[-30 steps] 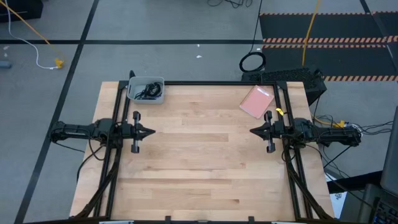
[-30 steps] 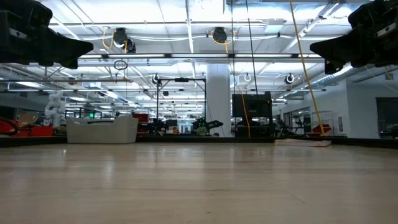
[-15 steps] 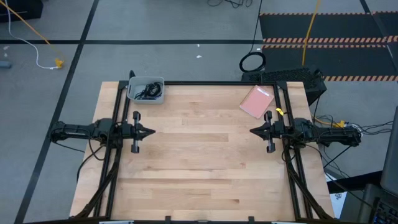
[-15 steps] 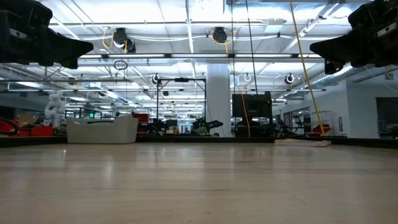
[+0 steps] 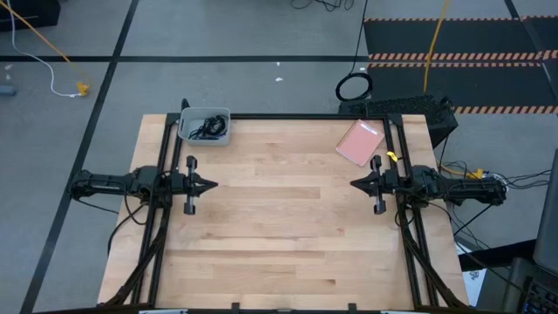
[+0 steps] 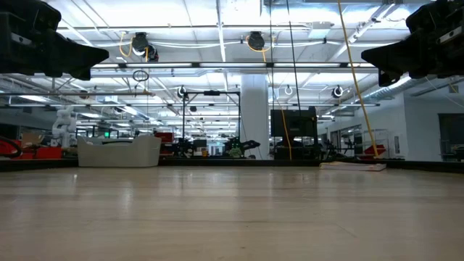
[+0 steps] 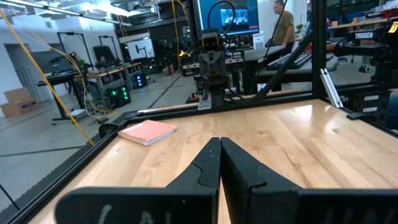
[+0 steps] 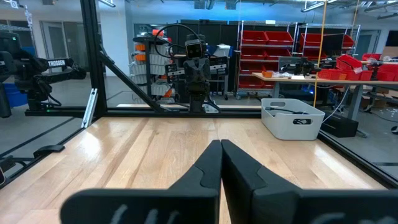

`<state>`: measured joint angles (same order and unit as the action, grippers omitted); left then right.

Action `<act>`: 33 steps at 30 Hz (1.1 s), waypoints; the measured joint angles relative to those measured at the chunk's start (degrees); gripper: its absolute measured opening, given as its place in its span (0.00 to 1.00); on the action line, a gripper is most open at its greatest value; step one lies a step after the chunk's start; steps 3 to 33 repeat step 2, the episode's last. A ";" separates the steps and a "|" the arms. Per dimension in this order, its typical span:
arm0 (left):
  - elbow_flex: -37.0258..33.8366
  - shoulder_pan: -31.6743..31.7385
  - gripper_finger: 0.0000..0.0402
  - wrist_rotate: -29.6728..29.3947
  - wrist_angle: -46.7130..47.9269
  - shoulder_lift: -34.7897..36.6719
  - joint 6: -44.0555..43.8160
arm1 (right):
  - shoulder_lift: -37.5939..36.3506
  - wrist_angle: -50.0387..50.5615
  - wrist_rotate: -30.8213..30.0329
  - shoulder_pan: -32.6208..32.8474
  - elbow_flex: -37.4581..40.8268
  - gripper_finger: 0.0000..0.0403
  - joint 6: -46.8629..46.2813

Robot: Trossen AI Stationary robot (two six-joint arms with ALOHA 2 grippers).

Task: Pick and place USB-C Cables
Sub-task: Return to Home Position

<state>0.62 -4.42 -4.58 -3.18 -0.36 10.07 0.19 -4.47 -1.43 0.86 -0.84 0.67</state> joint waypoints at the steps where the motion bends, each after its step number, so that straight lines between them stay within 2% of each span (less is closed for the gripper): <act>1: 0.00 0.00 0.02 0.01 0.00 0.00 0.00 | 0.00 0.00 0.00 -0.01 0.00 0.00 0.00; 33: 0.00 0.01 0.02 0.01 0.00 0.00 0.00 | -0.02 0.00 0.00 0.00 -0.02 0.00 0.00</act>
